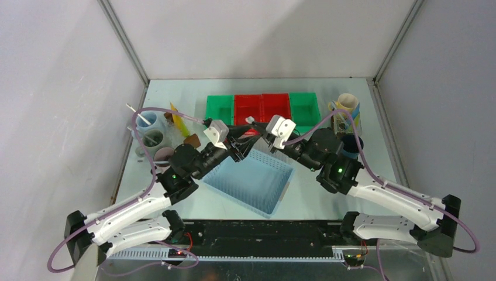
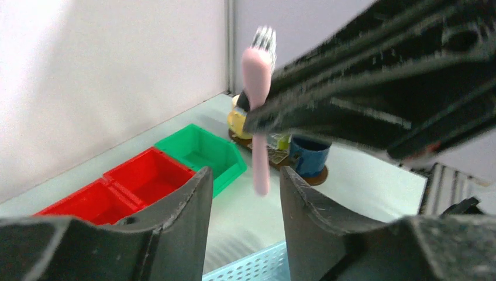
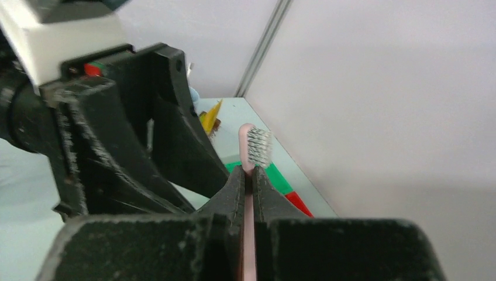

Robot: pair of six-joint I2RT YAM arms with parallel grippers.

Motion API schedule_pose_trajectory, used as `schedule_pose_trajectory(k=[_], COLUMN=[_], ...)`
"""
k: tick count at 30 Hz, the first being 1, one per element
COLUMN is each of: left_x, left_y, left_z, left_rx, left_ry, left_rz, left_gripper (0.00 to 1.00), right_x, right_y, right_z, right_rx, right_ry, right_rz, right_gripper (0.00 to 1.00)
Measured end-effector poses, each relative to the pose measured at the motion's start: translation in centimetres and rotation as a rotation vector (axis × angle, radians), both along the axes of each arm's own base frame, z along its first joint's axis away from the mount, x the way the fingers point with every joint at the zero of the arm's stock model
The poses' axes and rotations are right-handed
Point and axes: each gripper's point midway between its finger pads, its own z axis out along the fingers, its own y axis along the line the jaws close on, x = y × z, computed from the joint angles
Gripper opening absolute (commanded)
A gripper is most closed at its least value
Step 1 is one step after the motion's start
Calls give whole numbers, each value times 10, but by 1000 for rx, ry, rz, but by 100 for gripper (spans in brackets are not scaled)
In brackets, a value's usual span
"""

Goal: Prepare toiletry sets of a toothbrush and toothpaste on the tray
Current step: Pick up the toothbrush from the storage box.

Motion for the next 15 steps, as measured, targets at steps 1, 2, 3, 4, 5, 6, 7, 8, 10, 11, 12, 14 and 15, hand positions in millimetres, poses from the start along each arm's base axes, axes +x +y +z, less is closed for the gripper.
schedule_pose_trajectory(k=[1, 2, 3, 4, 5, 6, 7, 8, 10, 11, 12, 14, 15], left_x=[0, -1, -1, -1, 0, -1, 0, 0, 0, 1, 1, 2, 3], left_y=[1, 2, 3, 5, 7, 9, 11, 14, 22, 29, 34, 49, 55], left_z=[-2, -5, -7, -10, -12, -13, -14, -13, -12, -11, -10, -8, -7], left_rx=[3, 4, 9, 10, 14, 17, 19, 17, 17, 17, 15, 15, 17], left_ry=[0, 3, 4, 10, 14, 17, 20, 23, 29, 32, 31, 33, 31], left_rz=[1, 4, 9, 14, 22, 28, 37, 47, 79, 102, 119, 172, 192], left_gripper=[63, 66, 73, 78, 81, 85, 88, 93, 98, 99, 99, 100, 100], right_x=[3, 5, 8, 10, 14, 19, 23, 27, 35, 39, 43, 50, 53], right_y=[-6, -10, -17, -22, -30, -40, -48, -57, -73, -83, -91, -107, -114], right_z=[-1, -1, -1, -2, -2, -3, -4, -6, -10, -13, -17, -26, -29], right_rx=[-14, -22, -34, -42, -53, -69, -78, -95, -126, -148, -171, -209, -225], right_ry=[-3, -6, -8, -10, -11, -12, -12, -11, -9, -6, -2, 9, 13], right_rz=[-4, -8, -15, -21, -29, -41, -54, -66, -92, -106, -116, -136, -147], right_gripper=[0, 0, 0, 0, 0, 0, 0, 0, 0, 0, 0, 0, 0])
